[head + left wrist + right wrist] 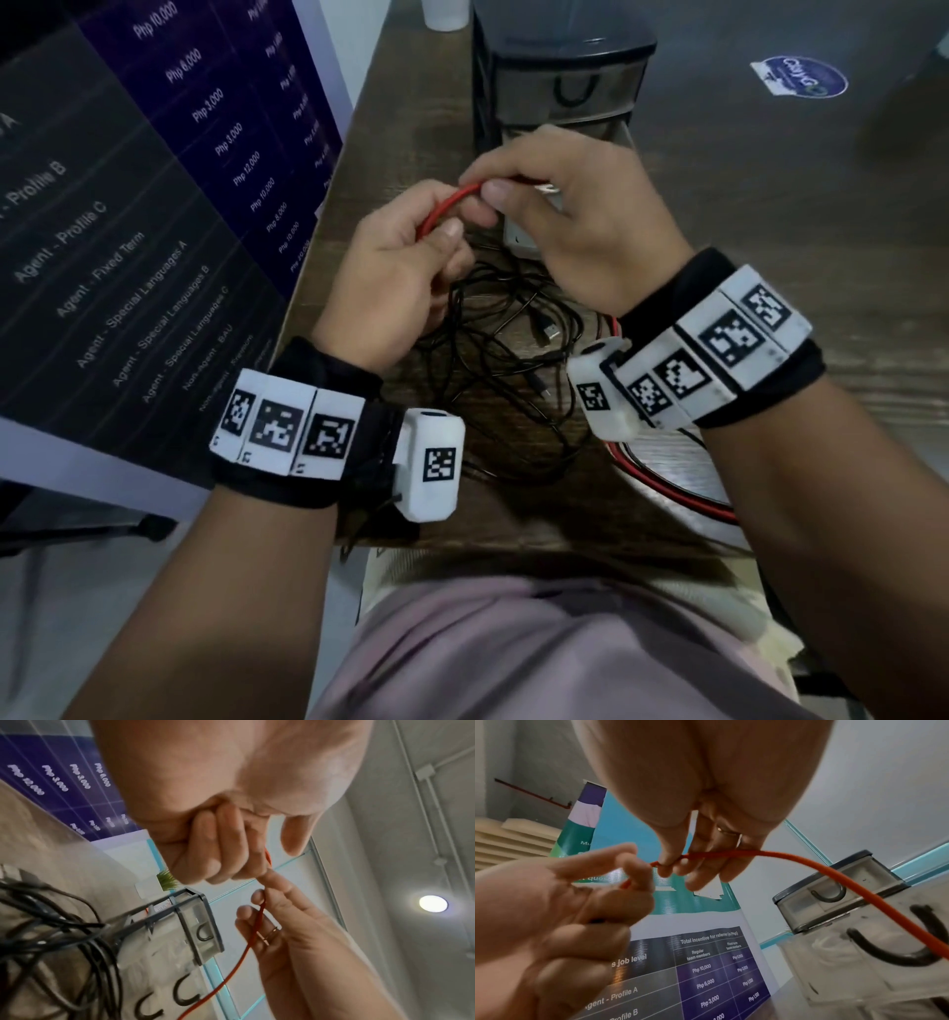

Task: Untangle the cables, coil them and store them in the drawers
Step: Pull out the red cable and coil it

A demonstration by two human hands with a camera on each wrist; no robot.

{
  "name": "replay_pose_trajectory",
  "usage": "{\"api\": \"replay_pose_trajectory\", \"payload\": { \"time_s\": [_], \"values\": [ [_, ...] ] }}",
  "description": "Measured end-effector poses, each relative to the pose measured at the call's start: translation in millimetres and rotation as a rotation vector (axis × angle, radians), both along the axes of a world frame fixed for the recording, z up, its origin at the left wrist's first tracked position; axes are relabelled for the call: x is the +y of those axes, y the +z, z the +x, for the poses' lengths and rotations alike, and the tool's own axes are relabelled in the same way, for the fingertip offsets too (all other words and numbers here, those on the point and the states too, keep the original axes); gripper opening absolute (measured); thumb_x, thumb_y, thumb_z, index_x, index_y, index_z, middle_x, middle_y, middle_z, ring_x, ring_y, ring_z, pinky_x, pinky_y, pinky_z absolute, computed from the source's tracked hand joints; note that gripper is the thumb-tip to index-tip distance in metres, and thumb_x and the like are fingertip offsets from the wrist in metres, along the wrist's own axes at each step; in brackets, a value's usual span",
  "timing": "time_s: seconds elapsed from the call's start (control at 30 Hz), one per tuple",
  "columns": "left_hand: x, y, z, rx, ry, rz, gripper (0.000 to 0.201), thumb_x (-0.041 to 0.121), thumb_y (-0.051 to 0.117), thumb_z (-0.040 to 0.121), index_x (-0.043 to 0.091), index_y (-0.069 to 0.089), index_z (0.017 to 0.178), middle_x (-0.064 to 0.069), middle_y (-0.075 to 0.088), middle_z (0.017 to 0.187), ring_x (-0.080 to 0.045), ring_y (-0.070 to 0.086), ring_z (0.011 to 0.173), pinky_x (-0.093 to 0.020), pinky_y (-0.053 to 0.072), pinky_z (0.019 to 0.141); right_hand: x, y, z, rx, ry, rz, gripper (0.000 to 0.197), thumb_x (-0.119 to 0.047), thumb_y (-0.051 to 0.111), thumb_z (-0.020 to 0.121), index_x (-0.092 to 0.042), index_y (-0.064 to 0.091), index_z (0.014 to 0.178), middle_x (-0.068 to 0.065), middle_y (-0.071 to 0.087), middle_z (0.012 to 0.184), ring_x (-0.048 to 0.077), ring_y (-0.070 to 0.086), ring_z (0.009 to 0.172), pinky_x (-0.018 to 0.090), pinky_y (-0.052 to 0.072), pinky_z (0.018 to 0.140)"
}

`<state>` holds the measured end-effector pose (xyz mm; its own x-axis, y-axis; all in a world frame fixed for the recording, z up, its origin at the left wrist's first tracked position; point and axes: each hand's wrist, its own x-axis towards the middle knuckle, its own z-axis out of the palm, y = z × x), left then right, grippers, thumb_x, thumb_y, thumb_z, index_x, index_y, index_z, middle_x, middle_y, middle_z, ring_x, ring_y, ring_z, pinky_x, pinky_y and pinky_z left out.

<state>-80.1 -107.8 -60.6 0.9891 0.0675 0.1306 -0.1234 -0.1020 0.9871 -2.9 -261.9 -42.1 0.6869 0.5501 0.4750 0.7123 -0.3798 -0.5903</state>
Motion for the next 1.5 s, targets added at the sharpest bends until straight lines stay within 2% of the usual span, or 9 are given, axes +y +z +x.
{"api": "replay_pose_trajectory", "payload": {
  "time_s": [0.17,0.3,0.43,0.7,0.87,1.03,1.23,1.37,1.5],
  "values": [
    [-4,9,-6,0.077,-0.062,-0.244,0.052,0.04,0.034,0.105,0.015,0.057,0.064,0.004,0.028,0.051,-0.012,0.022,0.043,-0.031,0.013,0.047,3,-1,-1,0.025,0.061,0.162,0.021,-0.02,0.057,0.097,-0.01,0.072,0.106,-0.014,0.064,0.091,-0.005,0.059,0.079,0.015,0.044,0.075],
    [-8,17,-3,0.027,-0.183,-0.371,0.044,0.026,0.028,0.107,0.008,0.056,0.078,0.004,0.039,0.052,-0.013,0.039,0.044,-0.026,0.032,0.046,7,-7,-5,0.031,-0.009,0.233,0.024,-0.023,0.056,0.098,-0.011,0.074,0.089,-0.006,0.067,0.074,0.007,0.062,0.071,0.023,0.048,0.066],
    [-8,24,2,0.008,-0.205,-0.51,0.04,0.027,0.029,0.107,0.01,0.053,0.08,0.008,0.029,0.052,-0.005,0.022,0.04,-0.02,0.021,0.04,12,-20,-11,0.032,-0.045,0.175,0.034,-0.024,0.049,0.099,0.001,0.067,0.087,0.011,0.063,0.07,0.021,0.057,0.068,0.032,0.045,0.063],
    [-4,31,5,-0.101,-0.095,-0.742,0.031,0.023,0.032,0.106,0.006,0.055,0.096,0.006,0.031,0.062,-0.006,0.026,0.051,-0.021,0.026,0.049,22,-29,-40,0.158,0.067,-0.082,0.021,-0.016,0.043,0.1,-0.026,0.044,0.081,-0.02,0.042,0.063,0.0,0.043,0.057,0.018,0.034,0.059],
    [1,29,9,-0.206,0.227,-0.011,0.018,0.024,0.048,0.099,0.013,0.056,0.111,0.003,0.045,0.074,-0.007,0.04,0.063,-0.022,0.038,0.06,25,-30,-48,0.216,0.157,-0.306,0.028,-0.025,0.044,0.104,-0.009,0.066,0.11,0.005,0.068,0.086,0.023,0.063,0.082,0.037,0.047,0.076],
    [12,14,16,-0.136,0.185,0.59,0.017,0.035,0.05,0.099,0.019,0.058,0.102,0.008,0.054,0.08,-0.002,0.05,0.072,-0.023,0.045,0.07,20,-20,-47,0.252,0.205,-0.261,0.03,-0.034,0.055,0.099,-0.012,0.072,0.089,-0.001,0.068,0.072,0.008,0.061,0.069,0.026,0.047,0.066],
    [19,6,14,-0.088,0.058,0.621,0.056,0.047,0.042,0.102,0.008,0.058,0.065,0.002,0.056,0.056,-0.007,0.051,0.052,-0.03,0.039,0.054,9,-11,-34,0.295,0.176,-0.126,0.021,-0.024,0.06,0.097,-0.017,0.065,0.078,-0.012,0.054,0.061,0.0,0.048,0.058,0.015,0.036,0.058],
    [21,5,16,-0.064,0.061,0.593,0.066,0.059,0.036,0.097,0.004,0.06,0.07,-0.012,0.061,0.064,-0.026,0.057,0.061,-0.046,0.047,0.063,8,-12,-28,0.284,0.184,-0.032,0.019,-0.02,0.054,0.099,-0.009,0.064,0.087,-0.006,0.06,0.074,0.004,0.053,0.069,0.029,0.048,0.069],
    [21,6,15,-0.082,0.066,0.551,0.057,0.052,0.037,0.101,0.018,0.057,0.06,0.003,0.056,0.052,-0.01,0.05,0.047,-0.032,0.041,0.053,7,-12,-24,0.285,0.168,0.054,0.019,-0.019,0.057,0.098,-0.006,0.07,0.096,-0.002,0.071,0.089,0.011,0.066,0.086,0.035,0.054,0.085]
  ]
}}
